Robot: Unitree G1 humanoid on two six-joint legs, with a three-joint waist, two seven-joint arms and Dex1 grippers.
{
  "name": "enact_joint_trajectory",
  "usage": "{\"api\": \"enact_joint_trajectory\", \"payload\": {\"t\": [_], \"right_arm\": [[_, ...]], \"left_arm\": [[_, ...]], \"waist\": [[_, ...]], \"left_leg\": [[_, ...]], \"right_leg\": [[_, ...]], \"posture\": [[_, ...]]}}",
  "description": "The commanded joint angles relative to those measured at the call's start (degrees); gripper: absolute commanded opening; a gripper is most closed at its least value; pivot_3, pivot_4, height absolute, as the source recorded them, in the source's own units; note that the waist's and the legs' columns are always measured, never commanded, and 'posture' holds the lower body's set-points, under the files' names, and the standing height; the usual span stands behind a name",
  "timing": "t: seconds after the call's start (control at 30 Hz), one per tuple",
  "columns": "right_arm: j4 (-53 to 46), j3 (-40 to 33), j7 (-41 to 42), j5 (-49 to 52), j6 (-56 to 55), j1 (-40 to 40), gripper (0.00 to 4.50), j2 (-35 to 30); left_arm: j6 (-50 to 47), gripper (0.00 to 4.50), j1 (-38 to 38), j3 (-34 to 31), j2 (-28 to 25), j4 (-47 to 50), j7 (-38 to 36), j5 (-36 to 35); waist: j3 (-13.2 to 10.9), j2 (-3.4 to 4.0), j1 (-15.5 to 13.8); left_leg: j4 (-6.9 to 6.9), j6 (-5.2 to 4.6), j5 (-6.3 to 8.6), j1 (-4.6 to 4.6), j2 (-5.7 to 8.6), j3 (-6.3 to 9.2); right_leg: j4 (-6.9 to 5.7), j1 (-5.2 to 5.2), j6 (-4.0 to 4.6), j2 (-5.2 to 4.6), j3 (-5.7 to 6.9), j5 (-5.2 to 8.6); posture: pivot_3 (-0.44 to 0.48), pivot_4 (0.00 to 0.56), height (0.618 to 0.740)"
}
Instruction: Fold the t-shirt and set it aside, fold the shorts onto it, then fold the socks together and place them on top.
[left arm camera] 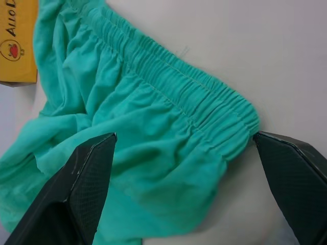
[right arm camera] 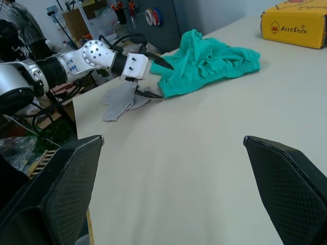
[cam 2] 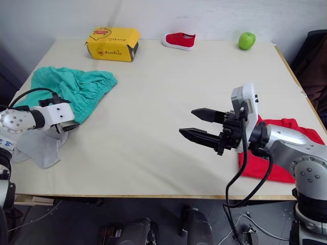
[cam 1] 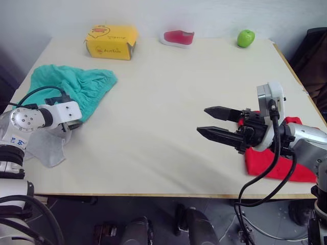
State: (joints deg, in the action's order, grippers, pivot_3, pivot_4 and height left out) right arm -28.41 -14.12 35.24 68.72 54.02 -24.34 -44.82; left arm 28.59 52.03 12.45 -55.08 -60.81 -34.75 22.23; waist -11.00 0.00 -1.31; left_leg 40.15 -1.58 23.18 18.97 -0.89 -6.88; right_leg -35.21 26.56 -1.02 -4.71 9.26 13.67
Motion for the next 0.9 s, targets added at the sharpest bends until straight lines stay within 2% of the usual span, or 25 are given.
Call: {"api": "enact_joint_trajectory", "payload": {"t": [0.03,0.13,0.27,0.4,0.47,0.53,0.6,0.7,0.8,0.9], "right_arm": [[-1.5,-1.9,-0.2,1.2,-0.9,-0.6,4.50,-0.8],[-1.6,-3.2,-0.8,1.9,-0.8,-0.5,4.50,-1.6],[-1.7,-4.1,-1.5,2.4,-0.9,0.1,4.50,-2.0],[-2.7,-4.2,-1.7,1.9,-1.3,1.6,4.50,-2.0],[-3.3,-4.1,-1.2,1.8,-1.4,2.2,4.50,-2.4],[-4.5,-4.5,0.7,2.4,-1.0,3.6,4.50,-3.7],[-5.7,-5.4,2.8,3.5,-0.9,5.1,4.50,-5.0],[-6.5,-5.9,3.5,2.8,-1.3,6.6,4.50,-6.7],[-7.1,-4.8,5.0,-1.5,-2.5,8.5,4.50,-8.4],[-7.9,-3.9,6.4,-4.3,-3.3,10.2,4.50,-9.6]], "left_arm": [[0.5,4.31,2.5,2.4,0.0,-5.3,3.3,3.8],[-0.6,3.67,4.0,3.6,0.2,-8.3,4.7,5.5],[-1.1,2.37,5.1,3.8,0.4,-10.5,4.8,5.7],[-2.9,1.14,6.1,1.8,2.1,-11.9,2.4,2.9],[-3.2,0.46,6.9,-0.3,3.8,-11.7,-0.8,0.1],[-5.2,0.01,7.8,-4.6,7.4,-10.0,-8.7,-6.3],[-8.5,0.01,8.1,-7.8,11.1,-5.6,-17.0,-12.6],[-16.4,0.01,4.4,-8.7,15.3,9.7,-28.8,-20.5],[-29.8,0.01,-1.3,-7.2,20.0,29.9,-33.1,-27.0],[-39.6,0.01,-4.9,-2.5,26.4,44.3,-33.5,-29.6]], "waist": [[0.0,-0.01,0.0],[0.0,-0.02,0.1],[0.0,-0.03,0.4],[0.0,-0.05,0.5],[0.0,-0.06,0.5],[0.0,-0.06,0.1],[0.0,-0.07,-0.4],[-0.1,-0.24,-0.3],[-0.1,-0.28,0.0],[-0.1,-0.28,0.0]], "left_leg": [[0.00,0.00,0.00,-0.01,0.00,-0.01],[0.02,-0.01,-0.01,-0.07,0.00,-0.05],[0.05,-0.01,-0.02,-0.15,-0.01,-0.11],[0.05,-0.01,-0.02,-0.15,-0.01,-0.10],[0.07,-0.02,-0.02,-0.14,0.00,-0.11],[0.10,-0.02,-0.02,-0.11,0.00,-0.10],[0.26,-0.05,-0.03,0.04,0.02,0.01],[0.69,-0.13,0.01,0.37,0.00,0.11],[0.85,-0.22,0.07,0.38,0.01,0.13],[0.86,-0.22,0.08,0.28,0.01,0.10]], "right_leg": [[-0.01,0.00,0.00,0.00,-0.01,0.00],[-0.12,-0.01,0.00,-0.01,-0.07,0.00],[-0.22,-0.01,0.00,-0.03,-0.14,0.00],[-0.23,-0.01,0.01,-0.04,-0.13,0.00],[-0.23,-0.01,0.01,-0.05,-0.13,0.00],[-0.23,-0.01,0.00,-0.05,-0.11,0.00],[-0.22,0.02,0.00,-0.08,0.02,0.00],[-0.21,0.03,-0.03,-0.05,0.19,-0.01],[-0.21,-0.03,-0.15,-0.02,0.09,-0.08],[-0.23,-0.07,-0.18,-0.02,-0.06,-0.10]], "posture": [[0.000,0.150,0.740],[0.000,0.150,0.740],[0.000,0.150,0.740],[0.000,0.150,0.740],[0.000,0.150,0.740],[0.000,0.150,0.740],[0.000,0.150,0.740],[0.000,0.150,0.740],[0.000,0.150,0.740],[0.000,0.150,0.740]]}}
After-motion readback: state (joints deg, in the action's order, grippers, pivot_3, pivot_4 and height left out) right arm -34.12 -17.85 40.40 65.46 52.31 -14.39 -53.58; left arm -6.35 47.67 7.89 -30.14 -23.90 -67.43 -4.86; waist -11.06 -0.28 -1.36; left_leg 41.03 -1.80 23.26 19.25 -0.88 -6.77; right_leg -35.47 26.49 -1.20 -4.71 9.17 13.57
